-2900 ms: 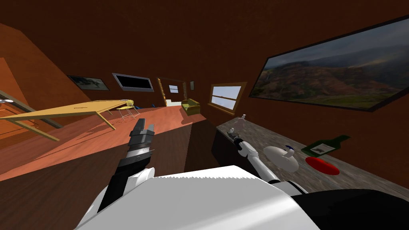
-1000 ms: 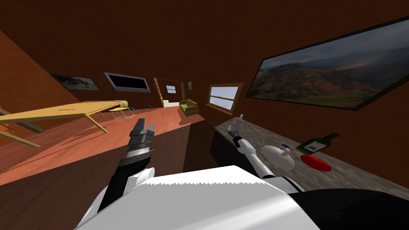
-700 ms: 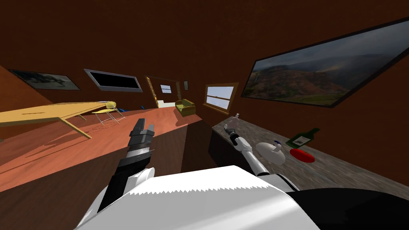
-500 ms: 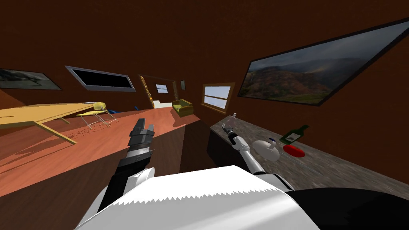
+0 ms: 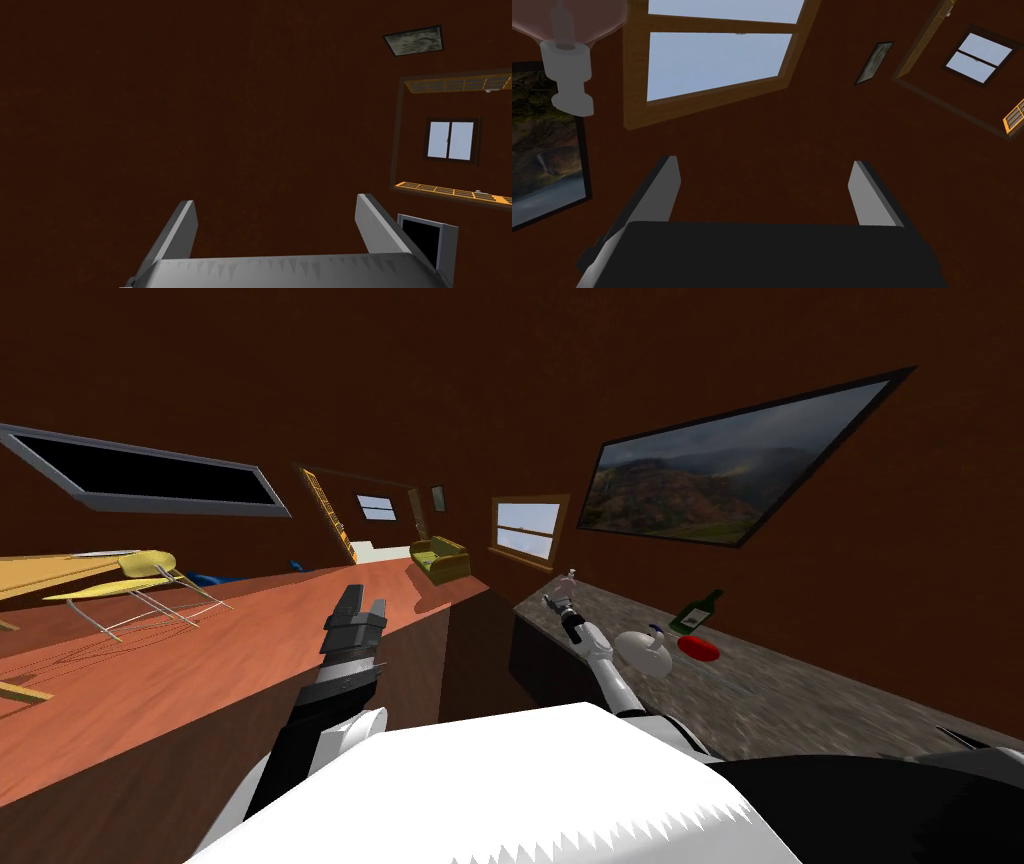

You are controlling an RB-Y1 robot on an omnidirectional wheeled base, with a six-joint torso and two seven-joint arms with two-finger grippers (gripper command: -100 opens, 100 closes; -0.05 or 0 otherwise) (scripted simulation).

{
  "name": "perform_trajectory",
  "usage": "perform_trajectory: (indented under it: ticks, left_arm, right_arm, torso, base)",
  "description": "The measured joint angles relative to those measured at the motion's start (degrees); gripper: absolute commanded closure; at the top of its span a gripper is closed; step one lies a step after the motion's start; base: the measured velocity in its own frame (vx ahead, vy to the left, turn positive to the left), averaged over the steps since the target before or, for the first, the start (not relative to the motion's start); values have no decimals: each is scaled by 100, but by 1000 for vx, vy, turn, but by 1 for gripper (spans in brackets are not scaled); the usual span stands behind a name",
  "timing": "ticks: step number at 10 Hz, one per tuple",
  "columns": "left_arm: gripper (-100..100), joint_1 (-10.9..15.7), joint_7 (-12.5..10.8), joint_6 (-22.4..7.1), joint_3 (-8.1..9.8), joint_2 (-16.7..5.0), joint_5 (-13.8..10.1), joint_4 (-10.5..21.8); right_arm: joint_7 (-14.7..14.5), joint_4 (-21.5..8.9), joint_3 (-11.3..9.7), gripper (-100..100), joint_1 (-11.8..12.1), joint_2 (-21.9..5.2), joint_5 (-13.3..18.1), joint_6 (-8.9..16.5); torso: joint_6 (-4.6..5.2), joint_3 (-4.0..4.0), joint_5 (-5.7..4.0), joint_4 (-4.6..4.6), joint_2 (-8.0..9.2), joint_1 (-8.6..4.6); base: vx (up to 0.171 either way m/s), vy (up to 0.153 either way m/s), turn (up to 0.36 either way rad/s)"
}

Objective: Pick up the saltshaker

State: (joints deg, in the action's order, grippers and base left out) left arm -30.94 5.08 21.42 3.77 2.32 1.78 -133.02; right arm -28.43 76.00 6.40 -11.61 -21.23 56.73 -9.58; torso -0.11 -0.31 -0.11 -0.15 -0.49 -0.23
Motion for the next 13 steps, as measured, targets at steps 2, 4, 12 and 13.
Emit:
perform_trajectory:
  ticks: [2, 4, 12, 13]
  left_arm:
    - [0, 0, 0, 0, 0, 0, 0, 0]
    - [0, 1, 0, 0, 0, 0, 0, 0]
    - [0, 2, 0, 0, -1, 0, 0, 0]
    - [0, 1, 0, 0, -1, 0, 0, 0]
  right_arm:
    - [-135, 98, 54, -100, -73, 140, -5, -187]
    - [-325, 189, 141, -100, -53, 303, -12, -403]
    - [-1205, -4, 585, -100, 308, 912, -141, -1223]
    - [-1282, 13, 616, -100, 421, 976, -151, -1280]
  torso:
    - [0, 4, 0, 1, 8, 5]
    - [0, 8, 1, 2, 15, 8]
    - [-2, 16, 1, 5, 29, 12]
    - [-2, 16, 2, 5, 30, 13]
  base:
    - [45, -28, -122]
    - [34, -22, -82]
    - [15, -17, 25]
    - [3, -7, 11]
